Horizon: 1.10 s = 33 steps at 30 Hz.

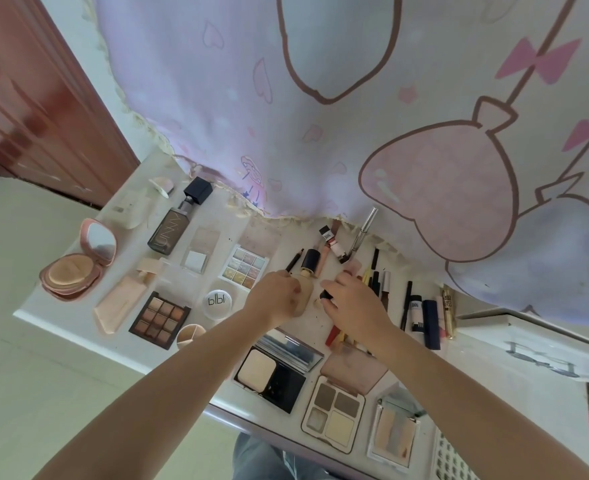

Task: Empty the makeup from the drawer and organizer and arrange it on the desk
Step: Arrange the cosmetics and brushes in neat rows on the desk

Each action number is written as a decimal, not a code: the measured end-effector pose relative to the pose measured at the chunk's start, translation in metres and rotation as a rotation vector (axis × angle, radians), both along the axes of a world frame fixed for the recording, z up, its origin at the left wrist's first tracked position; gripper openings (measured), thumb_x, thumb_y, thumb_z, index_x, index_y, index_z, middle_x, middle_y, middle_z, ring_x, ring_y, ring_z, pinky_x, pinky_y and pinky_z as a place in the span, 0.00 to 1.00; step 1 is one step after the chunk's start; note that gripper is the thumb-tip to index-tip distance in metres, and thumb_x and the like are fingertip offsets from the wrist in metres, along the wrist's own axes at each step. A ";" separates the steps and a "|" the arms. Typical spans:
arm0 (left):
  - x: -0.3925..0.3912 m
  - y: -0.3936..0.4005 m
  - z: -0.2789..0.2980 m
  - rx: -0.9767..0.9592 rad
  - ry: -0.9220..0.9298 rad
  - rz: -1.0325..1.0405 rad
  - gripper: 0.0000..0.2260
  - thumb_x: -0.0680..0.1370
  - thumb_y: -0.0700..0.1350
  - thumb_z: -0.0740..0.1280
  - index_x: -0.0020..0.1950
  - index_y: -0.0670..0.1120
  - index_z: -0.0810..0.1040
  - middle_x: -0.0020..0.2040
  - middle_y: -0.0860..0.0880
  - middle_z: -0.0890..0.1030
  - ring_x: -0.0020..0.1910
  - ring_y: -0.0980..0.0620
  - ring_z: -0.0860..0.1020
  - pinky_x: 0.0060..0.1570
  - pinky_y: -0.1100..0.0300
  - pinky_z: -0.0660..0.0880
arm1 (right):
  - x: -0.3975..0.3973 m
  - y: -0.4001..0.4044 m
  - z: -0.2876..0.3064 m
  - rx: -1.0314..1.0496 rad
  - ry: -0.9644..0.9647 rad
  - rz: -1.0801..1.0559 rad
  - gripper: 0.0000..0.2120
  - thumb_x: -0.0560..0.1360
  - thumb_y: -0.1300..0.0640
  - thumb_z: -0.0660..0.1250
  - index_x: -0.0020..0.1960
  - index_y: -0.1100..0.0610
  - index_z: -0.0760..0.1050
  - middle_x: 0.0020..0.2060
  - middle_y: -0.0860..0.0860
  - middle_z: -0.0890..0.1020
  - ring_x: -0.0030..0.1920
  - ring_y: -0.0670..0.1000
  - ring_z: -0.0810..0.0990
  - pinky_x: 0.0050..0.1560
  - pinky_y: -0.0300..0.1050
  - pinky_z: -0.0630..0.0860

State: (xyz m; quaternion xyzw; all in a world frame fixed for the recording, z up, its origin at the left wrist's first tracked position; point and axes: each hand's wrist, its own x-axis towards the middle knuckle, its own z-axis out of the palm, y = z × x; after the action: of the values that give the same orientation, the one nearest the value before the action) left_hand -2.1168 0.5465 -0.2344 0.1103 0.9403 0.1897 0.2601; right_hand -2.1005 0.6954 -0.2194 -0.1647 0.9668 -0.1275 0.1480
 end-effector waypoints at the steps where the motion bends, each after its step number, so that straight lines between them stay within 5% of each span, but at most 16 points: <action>1: 0.001 0.000 0.000 0.000 0.001 -0.001 0.15 0.78 0.42 0.58 0.63 0.44 0.74 0.61 0.44 0.73 0.61 0.47 0.71 0.56 0.60 0.70 | 0.001 -0.001 0.000 0.005 0.000 -0.002 0.17 0.78 0.55 0.57 0.64 0.58 0.70 0.54 0.55 0.76 0.53 0.52 0.75 0.50 0.41 0.73; 12: 0.004 -0.008 0.000 0.027 -0.005 0.038 0.14 0.78 0.41 0.59 0.64 0.45 0.73 0.62 0.46 0.72 0.62 0.48 0.70 0.59 0.58 0.69 | 0.007 0.002 0.004 0.022 -0.016 -0.044 0.21 0.77 0.50 0.58 0.69 0.55 0.64 0.60 0.52 0.74 0.58 0.51 0.73 0.54 0.43 0.74; 18: -0.016 -0.005 0.007 0.120 -0.026 0.176 0.14 0.79 0.43 0.59 0.64 0.44 0.72 0.61 0.45 0.74 0.61 0.47 0.72 0.59 0.57 0.69 | -0.004 0.026 0.006 -0.110 -0.088 -0.352 0.13 0.78 0.56 0.56 0.59 0.59 0.74 0.52 0.55 0.78 0.52 0.53 0.77 0.51 0.43 0.72; 22: -0.048 0.012 0.010 0.227 -0.099 0.343 0.16 0.78 0.45 0.61 0.65 0.42 0.70 0.60 0.44 0.77 0.60 0.46 0.74 0.58 0.57 0.70 | -0.025 0.041 0.000 -0.229 -0.243 -0.659 0.15 0.77 0.57 0.60 0.61 0.61 0.73 0.57 0.55 0.78 0.58 0.53 0.75 0.54 0.38 0.68; 29: -0.099 0.046 0.000 0.182 -0.145 0.302 0.20 0.78 0.46 0.61 0.70 0.46 0.64 0.66 0.44 0.73 0.64 0.45 0.71 0.61 0.55 0.69 | -0.059 0.036 -0.012 -0.191 -0.369 -0.721 0.22 0.77 0.52 0.59 0.67 0.60 0.64 0.58 0.56 0.76 0.56 0.53 0.75 0.50 0.40 0.70; 33: -0.113 0.055 -0.013 0.148 -0.148 0.254 0.18 0.78 0.47 0.61 0.67 0.46 0.68 0.63 0.45 0.74 0.60 0.45 0.74 0.53 0.56 0.72 | -0.072 0.032 -0.019 -0.183 -0.420 -0.739 0.14 0.76 0.54 0.60 0.59 0.61 0.71 0.51 0.56 0.78 0.51 0.54 0.78 0.49 0.46 0.74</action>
State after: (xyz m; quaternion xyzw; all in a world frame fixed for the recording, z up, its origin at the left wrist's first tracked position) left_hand -2.2302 0.6014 -0.2470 -0.0047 0.9084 0.2975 0.2937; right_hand -2.1721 0.7273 -0.2384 0.2096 0.8945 -0.2877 0.2704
